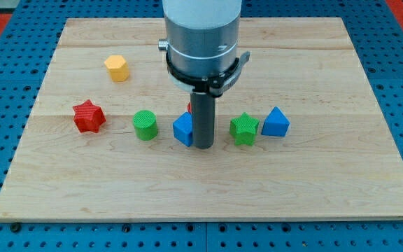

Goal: Move the blue cube to the left side of the green star

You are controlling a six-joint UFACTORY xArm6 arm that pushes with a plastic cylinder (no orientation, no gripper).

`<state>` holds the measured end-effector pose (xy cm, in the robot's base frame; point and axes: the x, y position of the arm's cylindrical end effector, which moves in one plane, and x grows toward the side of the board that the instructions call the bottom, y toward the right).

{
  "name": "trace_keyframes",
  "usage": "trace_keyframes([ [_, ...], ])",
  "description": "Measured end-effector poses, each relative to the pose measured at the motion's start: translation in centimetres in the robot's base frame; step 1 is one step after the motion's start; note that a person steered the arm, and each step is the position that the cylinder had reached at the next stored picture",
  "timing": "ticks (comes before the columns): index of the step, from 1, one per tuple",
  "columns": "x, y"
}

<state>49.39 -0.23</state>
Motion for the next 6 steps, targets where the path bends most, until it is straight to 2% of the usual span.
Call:
trace_keyframes([
  [1,-2.7,-2.5],
  [2,-4.0,-2.5],
  [3,-8.6,-3.0],
  [4,-9.7,-13.2],
  [5,-7.6,-11.7],
  [6,-5.8,-7.1],
])
